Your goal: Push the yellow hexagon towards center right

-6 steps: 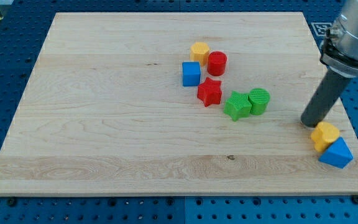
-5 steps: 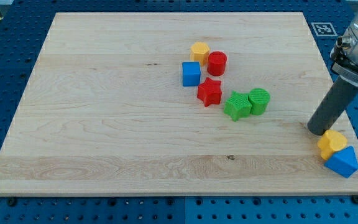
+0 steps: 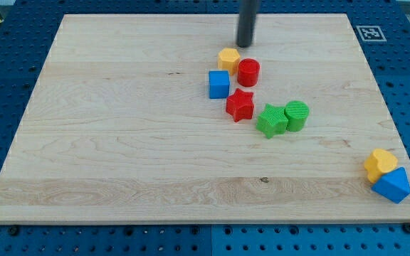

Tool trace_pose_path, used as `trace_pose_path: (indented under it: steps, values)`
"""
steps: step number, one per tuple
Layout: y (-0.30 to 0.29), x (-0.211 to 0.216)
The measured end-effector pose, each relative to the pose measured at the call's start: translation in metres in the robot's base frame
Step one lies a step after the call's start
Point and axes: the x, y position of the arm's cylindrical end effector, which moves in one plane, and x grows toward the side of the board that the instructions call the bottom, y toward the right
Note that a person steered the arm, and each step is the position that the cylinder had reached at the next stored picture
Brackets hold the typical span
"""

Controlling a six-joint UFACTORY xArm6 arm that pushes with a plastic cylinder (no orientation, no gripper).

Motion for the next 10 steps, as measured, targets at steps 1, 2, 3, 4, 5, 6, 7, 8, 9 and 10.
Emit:
trace_pose_path:
  steps: [1,2,3,4,5,6,7,8,9,10]
  values:
    - [-0.074,-0.004]
    - [-0.116,0.050]
    - [-0.119,0.089]
    - [-0.099,0.082]
    - [-0.071,0.058]
    - [-0.036,0.037]
    - [-0.006,0.039]
    - [-0.030,0.039]
    - [-0.075,0.053]
    - [-0.073,0.079]
